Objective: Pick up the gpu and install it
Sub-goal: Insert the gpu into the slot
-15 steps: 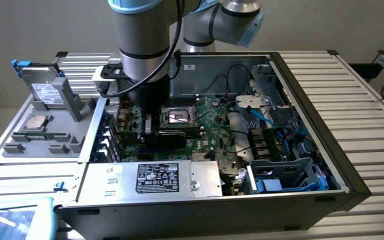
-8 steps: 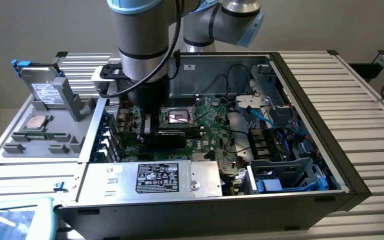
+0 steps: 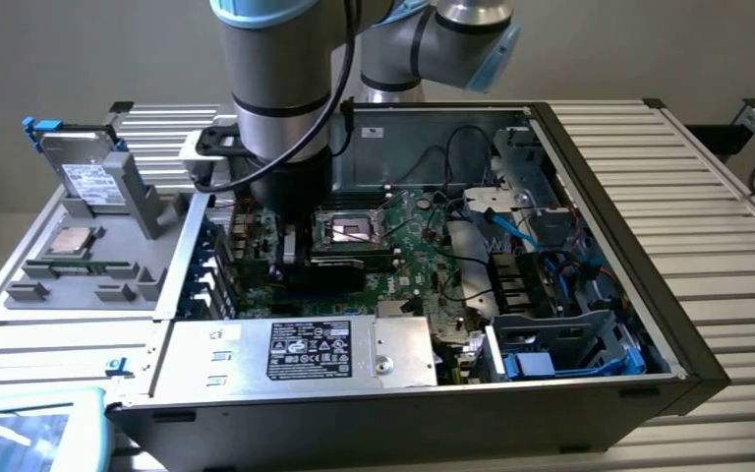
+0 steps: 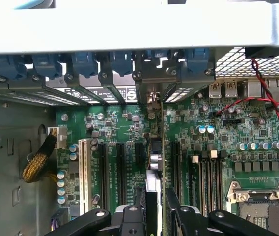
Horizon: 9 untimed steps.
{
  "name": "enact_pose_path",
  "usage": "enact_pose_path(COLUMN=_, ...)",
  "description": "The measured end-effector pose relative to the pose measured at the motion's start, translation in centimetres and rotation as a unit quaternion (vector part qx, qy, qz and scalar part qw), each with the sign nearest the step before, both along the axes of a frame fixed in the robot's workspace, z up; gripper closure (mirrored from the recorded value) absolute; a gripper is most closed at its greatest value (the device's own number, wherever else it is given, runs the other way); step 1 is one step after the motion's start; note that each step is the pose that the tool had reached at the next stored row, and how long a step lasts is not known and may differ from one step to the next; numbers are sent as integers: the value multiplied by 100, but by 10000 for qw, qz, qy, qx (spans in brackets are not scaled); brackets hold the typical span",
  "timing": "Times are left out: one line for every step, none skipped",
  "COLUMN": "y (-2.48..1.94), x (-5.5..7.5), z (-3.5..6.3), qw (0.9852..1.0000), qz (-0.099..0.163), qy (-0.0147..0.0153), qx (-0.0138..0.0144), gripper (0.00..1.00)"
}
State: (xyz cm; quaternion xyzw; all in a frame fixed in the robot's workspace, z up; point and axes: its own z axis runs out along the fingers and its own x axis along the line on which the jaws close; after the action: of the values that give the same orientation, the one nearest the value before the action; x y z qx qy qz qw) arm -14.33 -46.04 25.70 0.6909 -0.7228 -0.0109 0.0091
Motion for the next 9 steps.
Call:
enact_pose_path(y=0, x=-1, z=-6, qw=10000, qz=1, qy=2, qx=-2, gripper=73)
enact_pose_path(y=0, x=-1, z=-12, qw=10000, qz=2, qy=3, qx=-3, gripper=73)
enact_pose_path(y=0, x=0, z=-14, qw=10000, qz=2, qy=3, qx=-3, gripper=73)
enact_pose_path(y=0, x=0, z=-16, qw=10000, qz=2, qy=2, qx=-3, gripper=73)
enact_pose_path(y=1, x=0, z=-18, qw=10000, qz=2, qy=1, qx=-1, gripper=73)
enact_pose_path(y=1, x=0, z=-19, qw=10000, qz=2, qy=0, qx=0, gripper=73)
enact_pose_path(y=1, x=0, z=-20, qw=10000, qz=2, qy=0, qx=0, gripper=73)
enact_pose_path(y=1, x=0, z=-20, qw=10000, qz=2, qy=0, qx=-1, gripper=73)
enact_pose_path(y=1, x=0, z=-20, qw=10000, qz=3, qy=2, qx=0, gripper=73)
